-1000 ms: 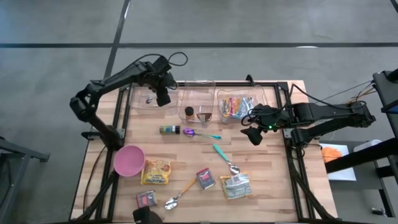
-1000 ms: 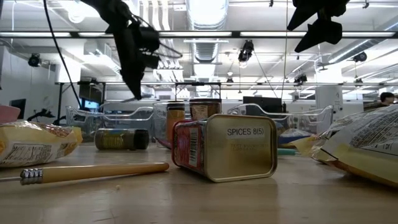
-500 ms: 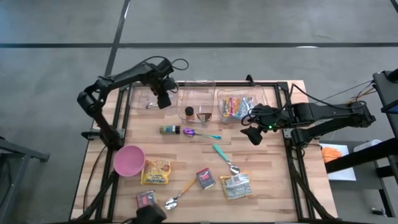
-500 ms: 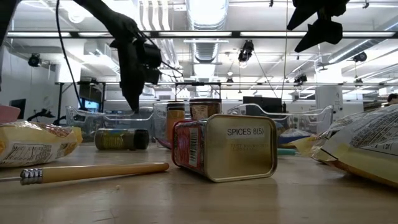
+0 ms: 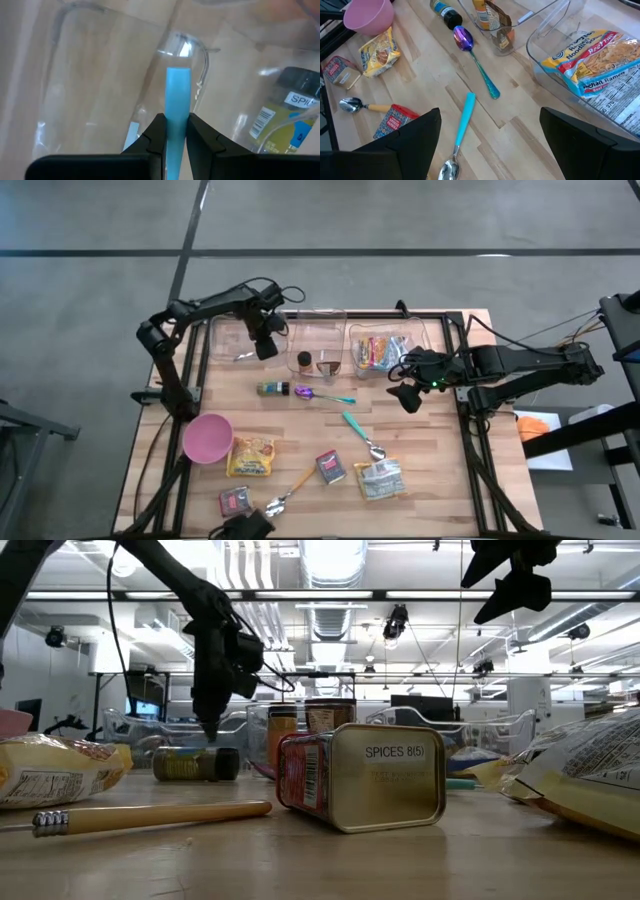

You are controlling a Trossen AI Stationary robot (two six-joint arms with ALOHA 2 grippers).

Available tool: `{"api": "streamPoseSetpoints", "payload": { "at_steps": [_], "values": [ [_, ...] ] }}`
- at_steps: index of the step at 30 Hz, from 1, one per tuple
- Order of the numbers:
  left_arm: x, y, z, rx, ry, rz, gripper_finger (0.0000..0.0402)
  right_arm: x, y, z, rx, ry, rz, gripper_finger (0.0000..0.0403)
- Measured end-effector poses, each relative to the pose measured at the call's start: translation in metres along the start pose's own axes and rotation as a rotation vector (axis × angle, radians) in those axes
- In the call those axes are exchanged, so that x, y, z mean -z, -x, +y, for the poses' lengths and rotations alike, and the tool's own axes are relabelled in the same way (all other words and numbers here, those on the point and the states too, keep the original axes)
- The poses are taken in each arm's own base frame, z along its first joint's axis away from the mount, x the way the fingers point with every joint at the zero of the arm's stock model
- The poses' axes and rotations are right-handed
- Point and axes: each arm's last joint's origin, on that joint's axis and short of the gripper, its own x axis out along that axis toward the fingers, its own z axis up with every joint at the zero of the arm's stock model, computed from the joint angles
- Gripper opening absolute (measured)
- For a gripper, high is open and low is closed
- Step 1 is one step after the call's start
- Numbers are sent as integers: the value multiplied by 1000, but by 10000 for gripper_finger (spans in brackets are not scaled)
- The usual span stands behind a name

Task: Pick & Place Food Item
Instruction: Put the left light blue spoon into the left transparent bin

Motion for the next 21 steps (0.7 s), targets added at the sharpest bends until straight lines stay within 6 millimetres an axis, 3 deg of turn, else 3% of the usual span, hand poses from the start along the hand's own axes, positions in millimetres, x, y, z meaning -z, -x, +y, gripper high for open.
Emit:
{"api": "streamPoseSetpoints", "payload": {
  "at_steps": [10,21],
  "values": [
    [8,-24,-19,-3,-41,69,48,0,0,0,1,0,1,333],
    [19,-47,-20,-11,-11,63,48,0,0,0,2,0,1,333]
  ]
}}
